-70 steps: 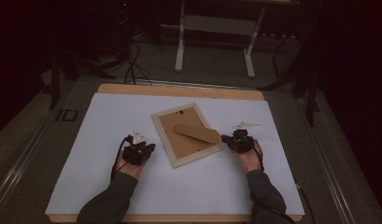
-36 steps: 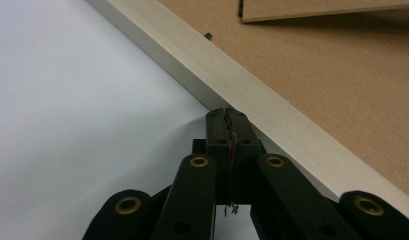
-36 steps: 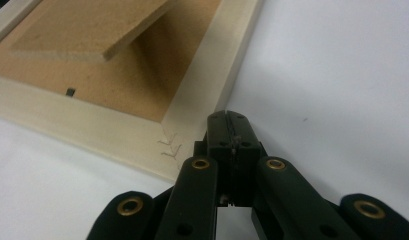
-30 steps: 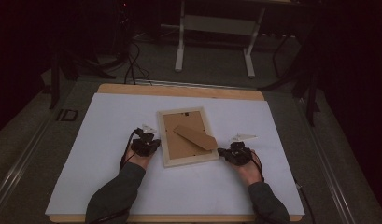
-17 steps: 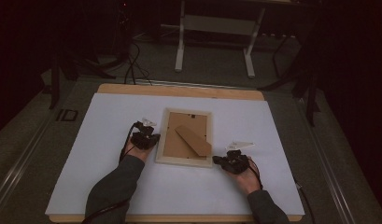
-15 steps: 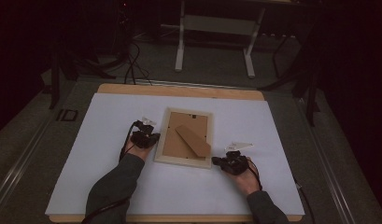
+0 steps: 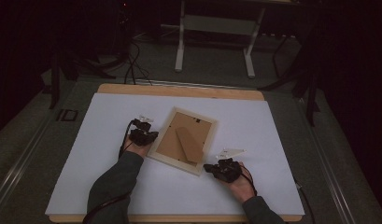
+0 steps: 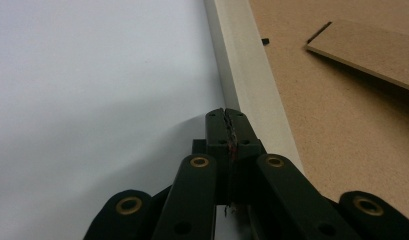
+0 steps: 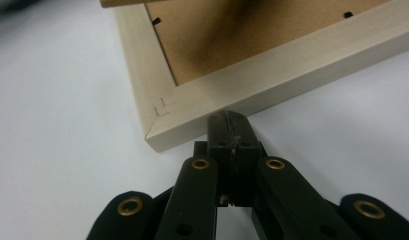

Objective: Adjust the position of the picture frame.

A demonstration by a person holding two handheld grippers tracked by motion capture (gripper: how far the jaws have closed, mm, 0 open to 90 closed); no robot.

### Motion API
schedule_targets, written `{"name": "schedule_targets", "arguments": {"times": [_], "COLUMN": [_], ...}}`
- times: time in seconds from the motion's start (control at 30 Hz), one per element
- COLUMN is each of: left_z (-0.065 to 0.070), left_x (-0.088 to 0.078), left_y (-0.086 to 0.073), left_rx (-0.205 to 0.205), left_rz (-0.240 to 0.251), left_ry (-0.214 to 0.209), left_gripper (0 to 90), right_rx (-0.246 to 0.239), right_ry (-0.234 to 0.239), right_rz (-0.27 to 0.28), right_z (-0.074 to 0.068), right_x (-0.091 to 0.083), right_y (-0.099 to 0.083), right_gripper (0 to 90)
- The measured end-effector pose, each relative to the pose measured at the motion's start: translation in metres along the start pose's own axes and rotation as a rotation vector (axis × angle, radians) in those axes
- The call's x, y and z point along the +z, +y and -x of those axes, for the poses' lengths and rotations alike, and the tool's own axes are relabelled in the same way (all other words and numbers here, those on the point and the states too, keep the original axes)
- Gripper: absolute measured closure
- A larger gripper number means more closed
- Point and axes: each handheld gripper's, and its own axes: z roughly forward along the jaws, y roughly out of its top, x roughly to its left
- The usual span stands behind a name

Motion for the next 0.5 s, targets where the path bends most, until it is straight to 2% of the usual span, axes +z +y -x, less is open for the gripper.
{"name": "schedule_targets", "arguments": {"times": [0.3,0.4,0.5], "left_z": [-0.004,-0.004,-0.005], "left_x": [0.0,0.0,0.001], "left_y": [0.001,0.003,0.004], "left_rx": [-0.009,0.003,-0.001], "left_rz": [0.001,-0.008,-0.007], "left_ry": [0.006,0.023,0.033], "left_gripper": [90.0,90.0,90.0], "right_rx": [-0.037,-0.056,-0.083], "right_ry": [0.025,0.024,0.044], "right_rz": [-0.013,-0.018,-0.021], "right_z": [-0.012,-0.017,-0.024], "right_x": [0.005,0.006,0.01], "right_y": [0.003,0.004,0.005], "right_gripper": [89.8,89.9,89.8]}}
